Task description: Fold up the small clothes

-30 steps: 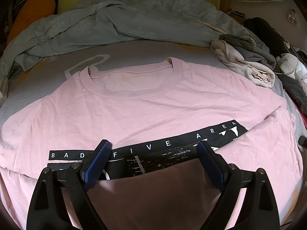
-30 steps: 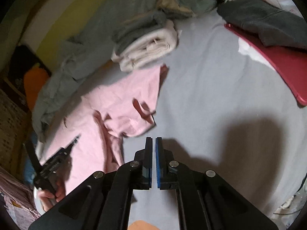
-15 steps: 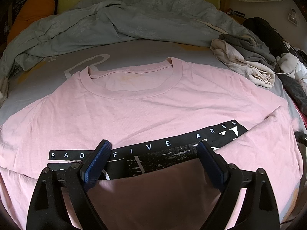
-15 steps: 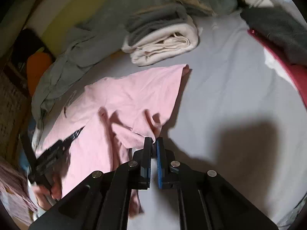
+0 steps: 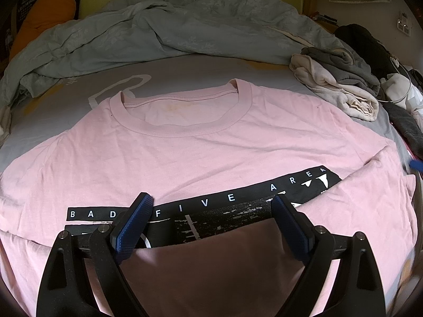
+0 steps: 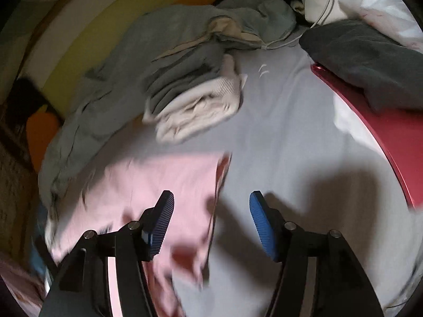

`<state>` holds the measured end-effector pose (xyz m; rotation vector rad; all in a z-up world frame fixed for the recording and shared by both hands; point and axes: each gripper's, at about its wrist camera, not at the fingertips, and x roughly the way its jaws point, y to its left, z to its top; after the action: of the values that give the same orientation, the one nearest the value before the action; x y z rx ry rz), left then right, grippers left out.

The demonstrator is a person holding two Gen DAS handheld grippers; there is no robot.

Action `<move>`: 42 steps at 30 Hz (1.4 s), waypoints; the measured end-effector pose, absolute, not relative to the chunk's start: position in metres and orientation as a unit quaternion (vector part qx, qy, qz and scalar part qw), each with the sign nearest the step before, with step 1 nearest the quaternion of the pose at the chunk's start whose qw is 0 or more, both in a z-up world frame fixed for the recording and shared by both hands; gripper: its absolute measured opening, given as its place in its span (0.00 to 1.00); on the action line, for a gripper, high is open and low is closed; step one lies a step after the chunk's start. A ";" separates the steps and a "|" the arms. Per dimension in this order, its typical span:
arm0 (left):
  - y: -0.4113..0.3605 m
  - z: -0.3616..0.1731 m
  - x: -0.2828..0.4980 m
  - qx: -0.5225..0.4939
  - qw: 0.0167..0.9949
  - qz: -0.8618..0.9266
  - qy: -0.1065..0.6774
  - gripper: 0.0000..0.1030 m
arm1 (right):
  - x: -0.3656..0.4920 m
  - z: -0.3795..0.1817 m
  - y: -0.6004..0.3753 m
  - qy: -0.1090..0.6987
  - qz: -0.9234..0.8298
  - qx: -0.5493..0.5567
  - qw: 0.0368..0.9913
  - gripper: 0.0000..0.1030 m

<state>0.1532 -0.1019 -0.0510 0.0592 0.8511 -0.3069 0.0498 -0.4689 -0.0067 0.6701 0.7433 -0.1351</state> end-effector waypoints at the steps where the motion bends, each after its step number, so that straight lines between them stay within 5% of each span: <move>1: -0.102 -0.051 0.154 0.029 0.899 -0.148 0.412 0.89 | 0.067 -0.009 -0.476 0.363 -0.061 0.323 0.872 0.59; 3: -0.101 -0.051 0.154 0.028 0.899 -0.149 0.412 0.89 | 0.097 -0.022 -0.483 0.405 -0.075 0.310 0.857 0.39; 5: -0.101 -0.051 0.154 0.028 0.899 -0.149 0.412 0.89 | 0.116 -0.033 -0.484 0.426 -0.084 0.296 0.851 0.31; 8: -0.102 -0.051 0.153 0.029 0.899 -0.148 0.412 0.89 | 0.129 -0.026 -0.477 0.431 -0.072 0.260 0.861 0.04; 20: -0.102 -0.051 0.153 0.034 0.898 -0.147 0.414 0.89 | 0.175 -0.033 -0.464 0.389 -0.127 0.149 0.900 0.02; 22: -0.102 -0.050 0.153 0.032 0.898 -0.148 0.413 0.89 | 0.173 -0.029 -0.463 0.384 -0.133 0.141 0.903 0.06; 26: -0.085 -0.030 0.137 0.003 0.921 -0.150 0.359 0.88 | 0.146 -0.009 -0.465 0.349 -0.166 0.149 0.910 0.56; 34: 0.043 0.058 0.063 0.062 0.974 0.002 0.218 0.91 | 0.076 0.058 -0.395 0.236 -0.108 0.110 0.959 0.68; 42: 0.176 0.042 0.045 -0.077 0.956 0.071 0.274 0.89 | 0.043 0.064 -0.280 0.244 0.021 0.085 0.966 0.81</move>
<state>0.0448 0.1760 0.0424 -0.1563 0.5564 0.1433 0.0430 -0.2795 0.0640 0.1722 0.4928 0.0419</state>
